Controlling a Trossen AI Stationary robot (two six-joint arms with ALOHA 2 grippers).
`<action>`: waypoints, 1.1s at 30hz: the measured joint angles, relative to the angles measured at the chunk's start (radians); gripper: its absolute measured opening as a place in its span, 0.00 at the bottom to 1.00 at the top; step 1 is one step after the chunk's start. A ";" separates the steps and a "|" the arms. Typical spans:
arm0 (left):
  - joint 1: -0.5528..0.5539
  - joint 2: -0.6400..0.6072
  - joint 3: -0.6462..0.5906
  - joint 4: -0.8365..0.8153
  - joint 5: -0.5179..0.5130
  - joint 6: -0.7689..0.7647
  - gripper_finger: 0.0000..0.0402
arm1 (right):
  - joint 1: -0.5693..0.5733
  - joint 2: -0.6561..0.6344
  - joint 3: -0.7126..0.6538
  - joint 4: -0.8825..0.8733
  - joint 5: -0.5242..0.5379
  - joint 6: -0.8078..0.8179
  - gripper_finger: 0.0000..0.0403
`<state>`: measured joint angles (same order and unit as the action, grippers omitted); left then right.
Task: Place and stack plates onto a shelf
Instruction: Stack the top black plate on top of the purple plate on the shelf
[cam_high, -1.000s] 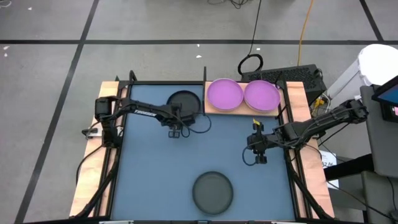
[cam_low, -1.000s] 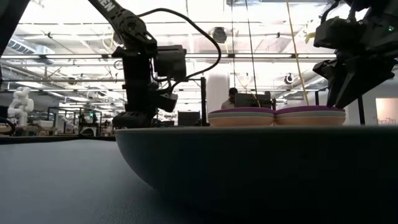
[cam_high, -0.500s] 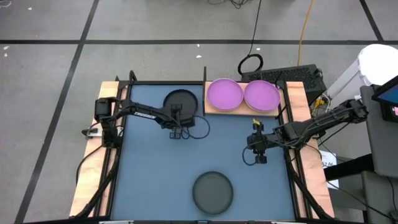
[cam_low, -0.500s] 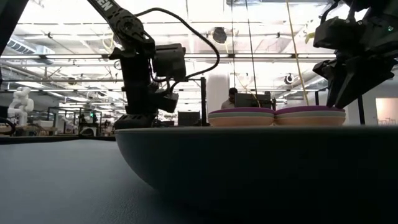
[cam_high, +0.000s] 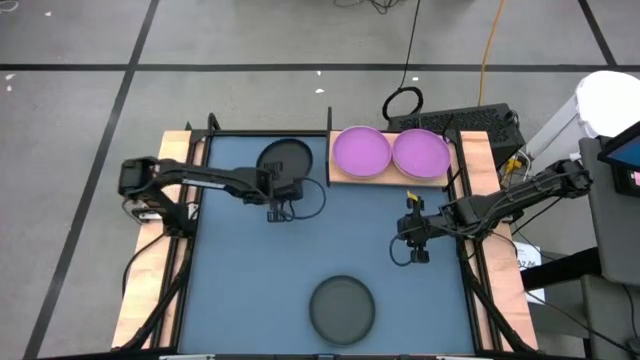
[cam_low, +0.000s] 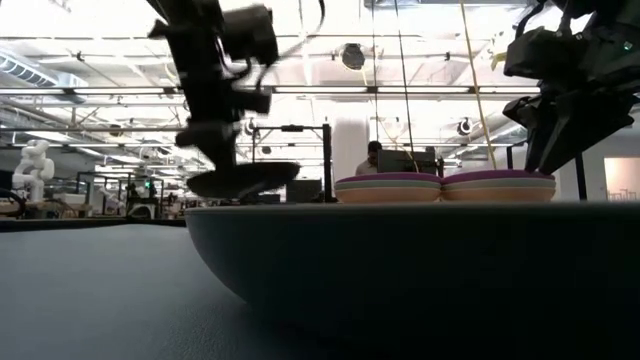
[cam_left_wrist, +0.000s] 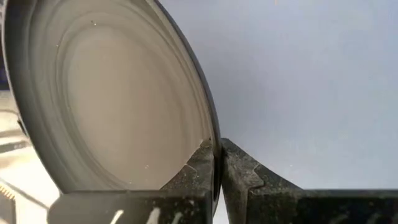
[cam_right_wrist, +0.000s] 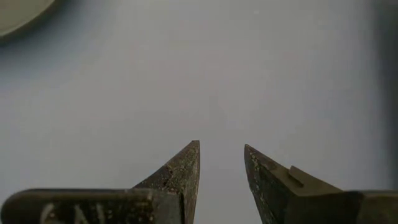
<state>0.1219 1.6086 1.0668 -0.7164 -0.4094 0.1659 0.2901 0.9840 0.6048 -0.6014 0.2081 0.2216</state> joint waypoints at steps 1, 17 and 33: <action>-0.003 -0.027 0.000 -0.003 -0.002 -0.004 0.03 | 0.000 0.000 0.000 0.001 0.000 0.001 0.28; -0.033 -0.194 0.031 -0.024 -0.041 0.029 0.03 | 0.000 0.000 0.000 0.008 0.000 0.002 0.28; -0.033 -0.194 0.321 0.053 -0.027 0.202 0.03 | 0.000 0.000 0.000 0.008 -0.001 0.002 0.28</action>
<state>0.0891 1.4147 1.3877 -0.6638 -0.4369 0.3682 0.2901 0.9840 0.6048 -0.5938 0.2073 0.2234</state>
